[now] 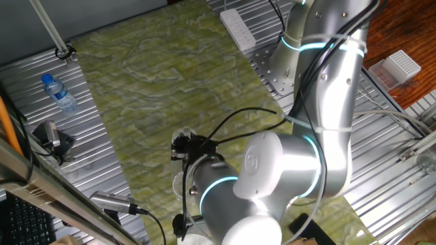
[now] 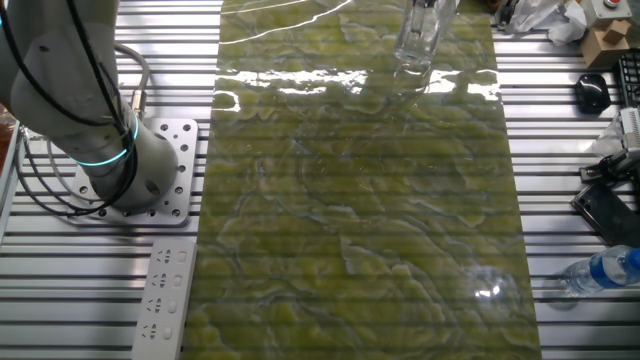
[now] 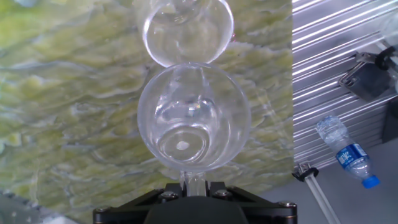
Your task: Pour the water from one cup into another empty cup
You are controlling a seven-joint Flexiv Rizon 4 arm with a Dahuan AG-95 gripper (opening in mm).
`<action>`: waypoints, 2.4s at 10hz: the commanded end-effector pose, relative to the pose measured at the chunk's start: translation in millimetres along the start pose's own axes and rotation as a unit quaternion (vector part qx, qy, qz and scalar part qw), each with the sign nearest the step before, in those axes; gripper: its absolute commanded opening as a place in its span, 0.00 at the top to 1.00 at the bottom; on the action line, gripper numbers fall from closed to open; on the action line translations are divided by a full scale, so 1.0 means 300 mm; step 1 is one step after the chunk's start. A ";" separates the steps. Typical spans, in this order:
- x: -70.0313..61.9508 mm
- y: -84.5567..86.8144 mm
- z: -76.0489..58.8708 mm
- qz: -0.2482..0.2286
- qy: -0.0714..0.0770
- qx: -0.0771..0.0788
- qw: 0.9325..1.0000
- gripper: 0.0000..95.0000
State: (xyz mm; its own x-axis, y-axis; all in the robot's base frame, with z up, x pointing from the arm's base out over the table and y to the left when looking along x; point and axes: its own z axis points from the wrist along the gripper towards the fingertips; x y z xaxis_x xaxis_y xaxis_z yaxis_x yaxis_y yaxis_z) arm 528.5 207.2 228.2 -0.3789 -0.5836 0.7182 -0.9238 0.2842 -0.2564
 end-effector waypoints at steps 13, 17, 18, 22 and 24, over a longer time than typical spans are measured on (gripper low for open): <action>0.084 0.033 0.078 0.056 -0.114 -0.011 0.992 1.00; 0.098 0.073 0.104 0.085 -0.145 -0.024 0.985 1.00; 0.099 0.081 0.109 0.090 -0.149 -0.026 0.984 1.00; 0.101 0.103 0.121 0.105 -0.172 -0.040 0.979 1.00; 0.101 0.111 0.125 0.114 -0.181 -0.045 0.976 1.00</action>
State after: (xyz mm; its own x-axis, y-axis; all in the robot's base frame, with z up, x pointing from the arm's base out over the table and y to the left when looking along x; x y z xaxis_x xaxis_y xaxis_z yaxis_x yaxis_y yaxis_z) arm 483.3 169.6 216.9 -0.5859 -0.7237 0.3647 -0.8092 0.4976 -0.3125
